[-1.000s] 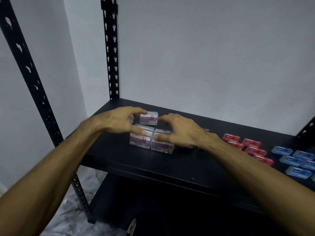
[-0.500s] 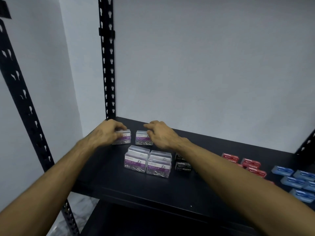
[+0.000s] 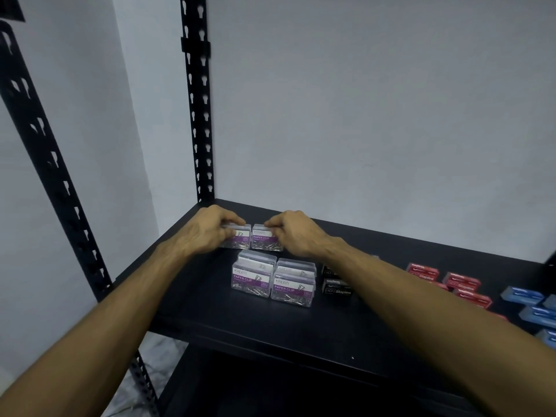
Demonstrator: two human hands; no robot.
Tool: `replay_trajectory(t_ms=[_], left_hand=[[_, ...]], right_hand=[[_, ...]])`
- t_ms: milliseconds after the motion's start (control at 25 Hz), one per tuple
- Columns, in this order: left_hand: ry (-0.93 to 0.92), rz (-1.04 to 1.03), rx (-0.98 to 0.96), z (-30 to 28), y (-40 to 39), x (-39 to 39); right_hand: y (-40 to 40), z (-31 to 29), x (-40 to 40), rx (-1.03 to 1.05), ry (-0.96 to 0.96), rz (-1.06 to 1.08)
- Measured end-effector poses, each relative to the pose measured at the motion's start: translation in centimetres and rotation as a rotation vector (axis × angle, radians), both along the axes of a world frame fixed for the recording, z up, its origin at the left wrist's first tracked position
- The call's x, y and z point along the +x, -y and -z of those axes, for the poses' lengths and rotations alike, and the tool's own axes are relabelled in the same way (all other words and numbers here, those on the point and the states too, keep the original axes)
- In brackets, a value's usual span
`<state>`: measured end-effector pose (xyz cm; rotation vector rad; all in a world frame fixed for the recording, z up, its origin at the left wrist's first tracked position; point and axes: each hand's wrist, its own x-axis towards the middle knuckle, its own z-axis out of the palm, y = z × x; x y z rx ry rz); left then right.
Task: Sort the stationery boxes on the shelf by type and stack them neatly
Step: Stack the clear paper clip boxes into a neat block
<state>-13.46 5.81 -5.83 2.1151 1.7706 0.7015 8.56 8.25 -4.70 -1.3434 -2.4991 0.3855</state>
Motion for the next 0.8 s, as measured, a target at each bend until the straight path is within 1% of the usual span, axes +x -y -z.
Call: replay_trajectory(t_ms=[320, 480, 800], left_hand=[[0.055, 0.044, -0.018, 0.1, -0.2, 1.2], [0.082, 0.093, -0.058, 0.1, 0.0, 2.6], [0.055, 0.165, -0.084, -0.2, 1.8, 4.4]], right_hand=[[1.3, -0.6, 1.7, 0.002, 0.033, 0.016], [2.5, -1.1, 3.5, -0.015, 0.062, 0.039], [5.1, -1.6, 5.4, -0.036, 0.068, 0.055]])
